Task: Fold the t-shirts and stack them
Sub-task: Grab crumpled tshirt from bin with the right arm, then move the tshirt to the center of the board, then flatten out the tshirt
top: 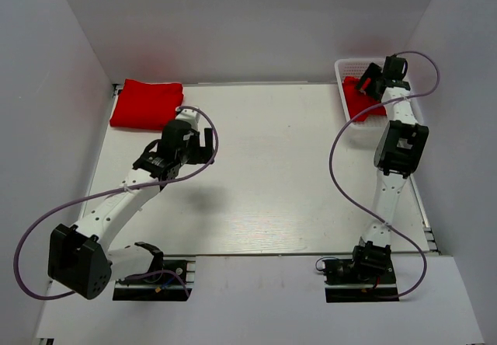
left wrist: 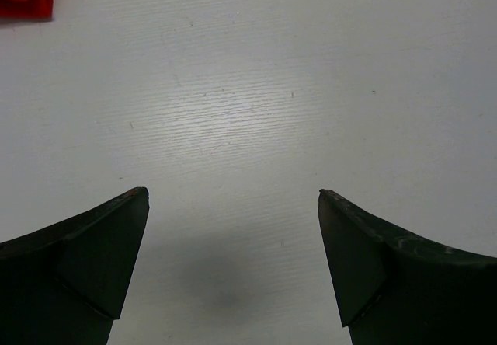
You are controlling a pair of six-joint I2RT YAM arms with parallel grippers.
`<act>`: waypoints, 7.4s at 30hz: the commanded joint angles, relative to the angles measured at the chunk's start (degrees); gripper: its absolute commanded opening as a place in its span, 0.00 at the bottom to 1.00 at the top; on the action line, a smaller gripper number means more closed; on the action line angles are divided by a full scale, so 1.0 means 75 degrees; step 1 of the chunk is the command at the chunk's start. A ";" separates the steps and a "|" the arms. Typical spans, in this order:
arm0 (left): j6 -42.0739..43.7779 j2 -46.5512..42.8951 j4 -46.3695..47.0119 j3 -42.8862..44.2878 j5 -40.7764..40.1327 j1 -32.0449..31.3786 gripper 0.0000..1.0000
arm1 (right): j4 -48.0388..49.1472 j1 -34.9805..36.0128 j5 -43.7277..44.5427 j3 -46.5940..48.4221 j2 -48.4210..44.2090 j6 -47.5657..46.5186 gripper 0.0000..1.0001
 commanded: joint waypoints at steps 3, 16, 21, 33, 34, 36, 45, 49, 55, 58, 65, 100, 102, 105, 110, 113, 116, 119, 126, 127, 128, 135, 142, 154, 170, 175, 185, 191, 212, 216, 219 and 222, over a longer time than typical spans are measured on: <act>0.0213 0.0201 0.0088 0.0399 -0.0171 0.0039 1.00 | 0.0235 -0.0143 -0.0010 0.0446 0.0568 0.0244 0.90; -0.0020 -0.0044 0.0088 0.0236 -0.0242 0.0039 1.00 | 0.1278 -0.0178 -0.0608 -0.0527 -0.0670 -0.0318 0.00; -0.0172 -0.0501 0.0182 -0.0022 -0.0160 0.0039 1.00 | 0.1326 -0.0190 -0.0490 -0.0410 -0.2089 -0.0927 0.00; -0.1016 -0.1567 -0.0369 -0.0750 -0.0172 0.0039 1.00 | -0.0361 0.1154 -0.5650 -0.0504 -0.4784 -0.2438 0.00; -0.1086 -0.1765 -0.0369 -0.0831 -0.0172 0.0039 1.00 | -0.0350 0.1262 -0.5890 -0.0515 -0.4868 -0.2498 0.00; -0.1203 -0.1954 -0.0450 -0.0902 -0.0276 0.0039 1.00 | -0.0281 0.1693 -0.6547 -0.0562 -0.5125 -0.2510 0.00; -0.1847 -0.2529 -0.1166 -0.0972 -0.0957 0.0039 1.00 | 0.0962 0.2833 -0.6935 -0.3571 -0.6251 -0.2522 0.00; -0.1942 -0.2611 -0.1248 -0.0972 -0.0957 0.0039 1.00 | 0.1606 0.3266 -0.6818 -0.5399 -0.6205 -0.2427 0.00; -0.2024 -0.2097 -0.1143 -0.1112 -0.0688 0.0039 1.00 | 0.0974 0.3782 -0.6222 -0.6433 -0.5350 -0.2478 0.90; -0.1955 -0.1560 -0.0851 -0.1113 -0.0198 0.0039 1.00 | 0.1617 0.3806 -0.5461 -0.6910 -0.5616 -0.1857 0.90; -0.1299 -0.0609 0.0155 -0.1113 0.0624 -0.0055 1.00 | 0.1817 0.3748 -0.3456 -0.8164 -0.6942 -0.1315 0.90; 0.0308 0.6506 0.2068 0.3293 0.4198 -0.0125 0.17 | 0.3809 0.4029 -0.2740 -1.2305 -0.7752 0.0548 0.90; 0.0308 0.6506 0.2069 0.3293 0.4199 -0.0125 0.00 | 0.3962 0.4052 -0.2775 -1.2071 -0.7425 0.0595 0.82; 0.0215 0.6319 0.2523 0.3060 0.4199 -0.0125 0.00 | 0.4113 0.4040 -0.2741 -1.1906 -0.7179 0.0631 0.49; 0.0073 0.5313 0.3286 0.2370 0.4012 0.0027 0.00 | 0.3892 0.4029 -0.2261 -1.1801 -0.7609 0.0270 0.00; 0.0143 0.4375 0.3825 0.2215 0.3486 0.0027 0.00 | 0.3530 0.4017 -0.1605 -1.1543 -0.8313 -0.0269 0.00; 0.0144 0.3566 0.4084 0.2320 0.2876 0.0027 0.00 | 0.3225 0.3994 -0.0855 -1.0761 -0.8876 -0.0913 0.00; 0.0424 0.3004 0.4237 0.2751 0.2349 0.0027 0.00 | 0.2908 0.3947 0.0105 -0.9826 -0.9169 -0.1661 0.00; 0.1397 0.2429 0.3662 0.4382 0.1470 0.0027 0.00 | 0.2254 0.3945 0.0459 -0.7142 -0.9334 -0.3305 0.00; 0.1490 0.2323 0.3662 0.4581 0.1399 0.0027 0.00 | 0.2077 0.3958 0.0401 -0.6858 -0.9310 -0.3585 0.00; 0.1654 0.2102 0.3535 0.4687 0.1294 0.0027 0.00 | 0.1635 0.3947 0.0180 -0.6588 -0.9171 -0.3692 0.00; 0.2147 0.0416 0.3265 0.4782 0.0976 -0.0043 0.00 | 0.1021 0.3982 -0.0642 -0.5367 -1.0034 -0.4524 0.00; 0.2288 -0.1016 0.2668 0.4851 0.1433 -0.0043 0.00 | 0.0764 0.3970 -0.1086 -0.4725 -1.1207 -0.4958 0.00; 0.2288 -0.1499 0.2057 0.5555 0.1810 0.0039 0.00 | 0.1138 0.3982 -0.1862 -0.4183 -1.1222 -0.4924 0.00; 0.0135 0.3958 0.1826 0.3582 -0.2445 0.0530 0.42 | 0.1608 0.3631 -0.1497 -0.3262 -0.4111 -0.3917 0.34; -0.0559 0.6012 -0.0016 0.5447 -0.2375 0.0812 1.00 | -0.0358 0.3642 -0.1780 -0.0916 -0.1777 -0.3834 0.90; 0.0273 0.5989 0.1412 0.4805 -0.0455 0.0719 1.00 | 0.0915 0.3607 -0.1347 -0.5140 -0.4341 -0.2276 0.90; 0.0296 0.7055 0.1600 0.5238 0.1221 0.0719 1.00 | 0.0693 0.3467 -0.0912 -0.6081 -0.4506 -0.1422 0.90; -0.1858 0.4882 -0.0987 0.1643 -0.1657 0.0801 0.00 | 0.1161 0.3816 -0.3055 -0.6386 -0.2783 -0.1514 0.90; -0.3028 0.3488 -0.2100 0.0146 -0.1556 0.0801 0.04 | 0.1512 0.4333 -0.3828 -0.6492 -0.2550 -0.1561 0.90; -0.3522 0.2572 -0.2547 -0.0745 -0.1064 0.0637 0.15 | 0.1536 0.4848 -0.4274 -0.6200 -0.2187 -0.1677 0.90; -0.3524 0.0678 -0.2830 -0.1404 0.0210 0.0637 0.33 | 0.1443 0.5596 -0.4940 -0.5814 -0.1986 -0.2155 0.90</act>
